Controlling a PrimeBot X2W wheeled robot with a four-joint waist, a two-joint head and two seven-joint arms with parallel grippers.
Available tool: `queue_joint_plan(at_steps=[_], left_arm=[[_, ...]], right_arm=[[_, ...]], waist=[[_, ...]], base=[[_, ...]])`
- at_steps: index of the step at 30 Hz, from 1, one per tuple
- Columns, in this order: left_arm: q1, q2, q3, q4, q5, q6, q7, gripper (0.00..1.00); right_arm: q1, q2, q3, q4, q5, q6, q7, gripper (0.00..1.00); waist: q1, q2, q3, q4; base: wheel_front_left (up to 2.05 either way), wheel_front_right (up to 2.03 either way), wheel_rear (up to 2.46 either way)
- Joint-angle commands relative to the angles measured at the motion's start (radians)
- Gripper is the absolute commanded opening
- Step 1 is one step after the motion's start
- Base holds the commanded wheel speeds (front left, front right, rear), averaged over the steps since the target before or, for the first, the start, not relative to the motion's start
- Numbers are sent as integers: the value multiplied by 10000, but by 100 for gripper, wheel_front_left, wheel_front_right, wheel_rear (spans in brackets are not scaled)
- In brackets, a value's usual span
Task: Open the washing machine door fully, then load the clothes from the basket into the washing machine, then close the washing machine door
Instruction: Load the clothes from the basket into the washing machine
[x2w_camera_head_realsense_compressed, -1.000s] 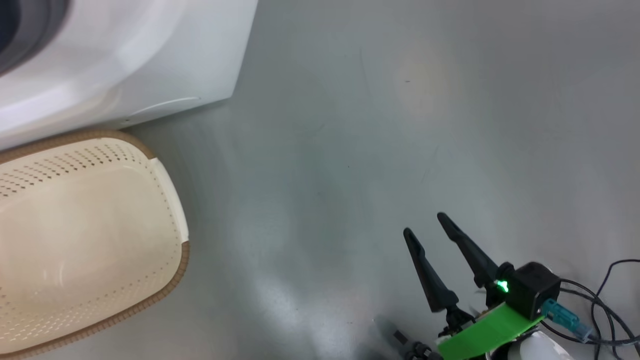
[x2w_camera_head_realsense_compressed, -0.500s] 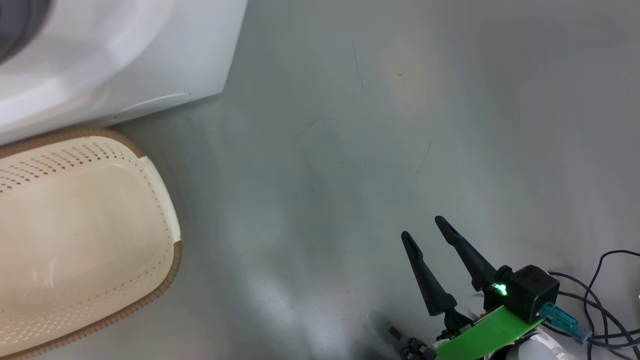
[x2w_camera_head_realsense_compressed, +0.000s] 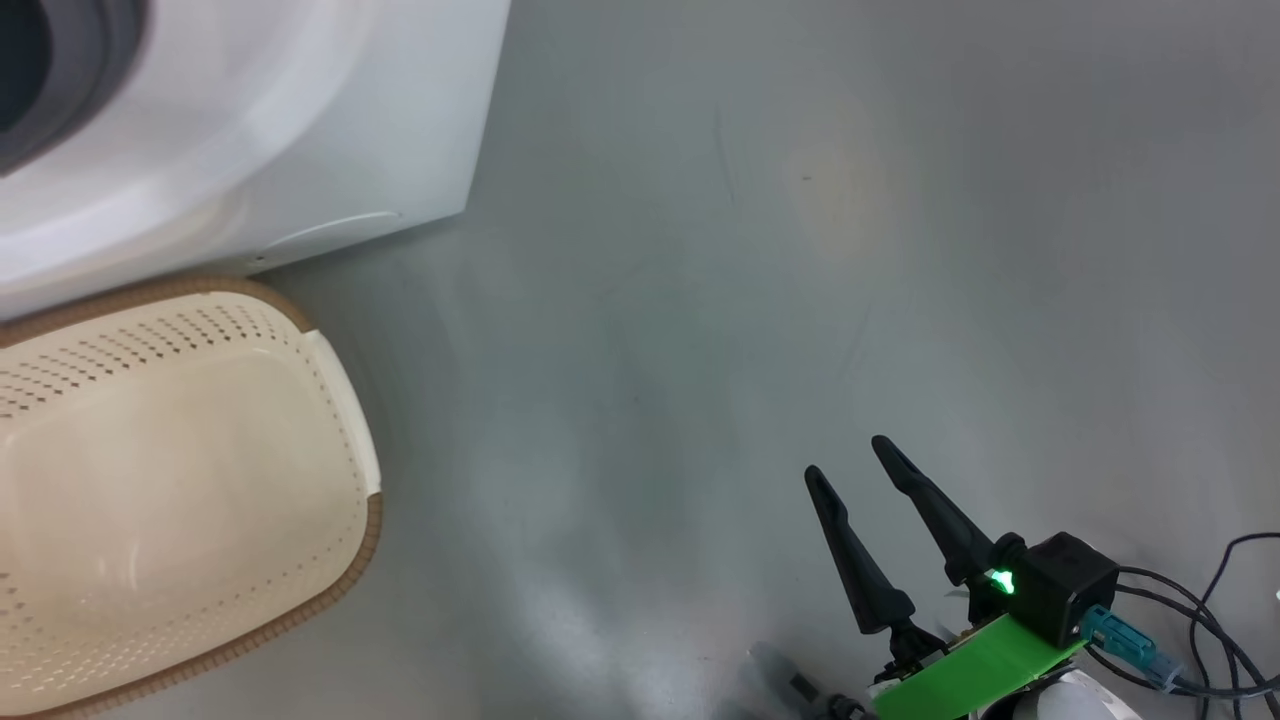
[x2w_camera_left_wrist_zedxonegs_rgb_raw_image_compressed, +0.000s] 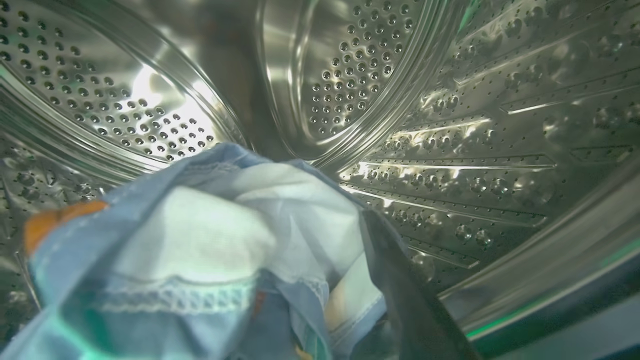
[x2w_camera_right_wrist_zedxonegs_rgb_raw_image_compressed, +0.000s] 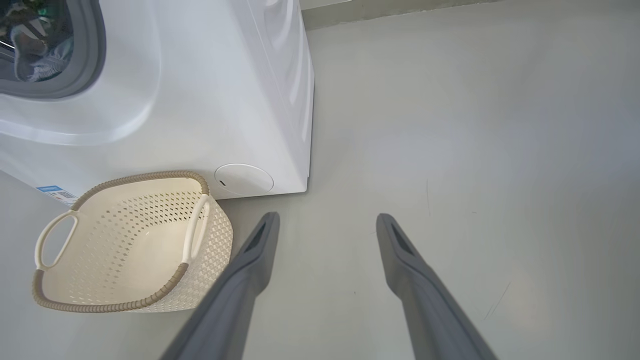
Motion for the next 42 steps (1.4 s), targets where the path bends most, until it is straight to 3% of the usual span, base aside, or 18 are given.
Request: queue_joint_plan(at_steps=[1, 14, 24, 42], left_arm=[[-221, 303, 6, 58, 94, 290, -11, 100], [168, -551, -216, 823, -19, 826, -52, 100], [600, -1281, -254, 1033, -437, 427, 55, 100], [1605, -1665, -614, 446, -666, -39, -96, 100]], right_arm=[[329, -86, 148, -142, 137, 16, -48, 100], [272, -274, 46, -79, 163, 16, -48, 100], [132, -394, -104, -31, 160, 16, -48, 100], [45, -499, -359, -61, 81, 16, -48, 100]], waist=[[0, 0, -140, 140], [0, 0, -958, 879], [0, 0, -1380, 1762], [0, 0, -1379, 2647]], base=[[0, 0, 0], [0, 0, 0], [0, 0, 0], [0, 0, 0]])
